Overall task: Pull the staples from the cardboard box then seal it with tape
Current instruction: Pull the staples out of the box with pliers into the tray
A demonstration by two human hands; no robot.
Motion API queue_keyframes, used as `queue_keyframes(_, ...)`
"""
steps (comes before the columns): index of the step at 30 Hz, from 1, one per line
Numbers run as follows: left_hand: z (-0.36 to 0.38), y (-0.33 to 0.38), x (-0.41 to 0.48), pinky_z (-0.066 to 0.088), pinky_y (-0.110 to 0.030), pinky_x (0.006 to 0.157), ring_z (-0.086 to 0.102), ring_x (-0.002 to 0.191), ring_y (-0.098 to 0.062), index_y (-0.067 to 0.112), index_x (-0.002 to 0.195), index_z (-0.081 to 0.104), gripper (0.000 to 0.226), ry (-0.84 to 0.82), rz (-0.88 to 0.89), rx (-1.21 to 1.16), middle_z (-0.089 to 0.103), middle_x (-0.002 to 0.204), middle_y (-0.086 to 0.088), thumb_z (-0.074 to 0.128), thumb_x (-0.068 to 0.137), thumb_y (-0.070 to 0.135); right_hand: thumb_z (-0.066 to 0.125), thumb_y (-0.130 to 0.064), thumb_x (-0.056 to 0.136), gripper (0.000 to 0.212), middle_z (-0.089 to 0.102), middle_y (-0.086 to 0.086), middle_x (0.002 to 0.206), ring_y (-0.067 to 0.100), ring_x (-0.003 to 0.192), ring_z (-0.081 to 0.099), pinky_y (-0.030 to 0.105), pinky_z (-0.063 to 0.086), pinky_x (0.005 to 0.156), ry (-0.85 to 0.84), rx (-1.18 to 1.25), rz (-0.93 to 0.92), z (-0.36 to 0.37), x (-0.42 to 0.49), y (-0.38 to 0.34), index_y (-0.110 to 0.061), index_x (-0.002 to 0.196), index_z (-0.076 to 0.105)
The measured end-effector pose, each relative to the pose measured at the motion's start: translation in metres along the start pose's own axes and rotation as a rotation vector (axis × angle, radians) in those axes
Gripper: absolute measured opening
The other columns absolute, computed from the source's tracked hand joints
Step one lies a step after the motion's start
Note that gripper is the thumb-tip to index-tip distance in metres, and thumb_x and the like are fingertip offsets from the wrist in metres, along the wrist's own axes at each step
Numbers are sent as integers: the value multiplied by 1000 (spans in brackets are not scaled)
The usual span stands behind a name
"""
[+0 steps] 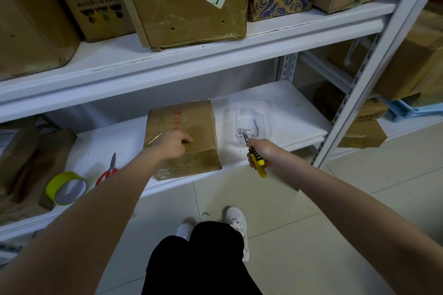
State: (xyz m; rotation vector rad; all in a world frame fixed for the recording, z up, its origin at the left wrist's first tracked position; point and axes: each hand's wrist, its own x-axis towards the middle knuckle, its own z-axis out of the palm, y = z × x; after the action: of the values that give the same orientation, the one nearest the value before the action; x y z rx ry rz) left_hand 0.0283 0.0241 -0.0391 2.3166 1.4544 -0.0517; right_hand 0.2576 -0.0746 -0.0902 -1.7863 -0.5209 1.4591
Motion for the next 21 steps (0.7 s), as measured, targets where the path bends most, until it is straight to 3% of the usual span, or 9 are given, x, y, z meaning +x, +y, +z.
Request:
queue_keyframes(4, -8, -2, 5, 32, -31, 112, 46, 128, -22, 15, 122, 64, 42, -55, -22, -86, 53, 137, -3, 42, 93, -7, 49, -19, 92, 25, 44, 10, 63, 22, 49, 42, 26, 40, 48, 79, -30, -72, -4, 3, -10, -7, 71, 43)
queue_keyframes(7, -8, -5, 7, 35, -34, 113, 48, 127, -22, 17, 124, 62, 45, -59, -32, -124, 53, 137, -3, 39, 93, -7, 51, -35, 81, 28, 52, 11, 68, 27, 57, 51, 39, 48, 65, 164, -164, -157, -8, 18, -21, -9, 73, 49)
queue_keyframes(9, -6, -8, 7, 38, -36, 111, 49, 127, -21, 17, 127, 60, 47, -40, -35, -116, 53, 137, -3, 39, 92, -7, 46, -37, 85, 31, 56, 9, 65, 29, 64, 56, 41, 52, 75, 232, -274, -184, -11, 20, -30, -9, 73, 51)
queue_keyframes(13, -4, -10, 9, 40, -35, 109, 51, 123, -21, 17, 121, 64, 44, -8, -49, -89, 55, 135, -3, 42, 91, -5, 39, -33, 93, 36, 55, 4, 56, 21, 51, 53, 27, 39, 56, 305, -449, -187, -14, 20, -42, -10, 66, 45)
queue_keyframes(17, -5, 2, 8, 41, -31, 106, 50, 124, -21, 18, 123, 63, 40, 28, -47, -26, 55, 135, -2, 44, 92, 0, 39, -37, 93, 39, 52, 4, 58, 19, 52, 48, 27, 35, 53, 292, -558, -181, -7, 31, -37, -11, 65, 44)
queue_keyframes(21, 4, 14, 12, 43, -35, 105, 50, 124, -24, 18, 131, 56, 42, 56, -33, 28, 54, 136, -5, 49, 90, 8, 41, -36, 95, 42, 44, 3, 59, 18, 55, 42, 29, 32, 52, 301, -521, -224, -6, 31, -28, -11, 61, 41)
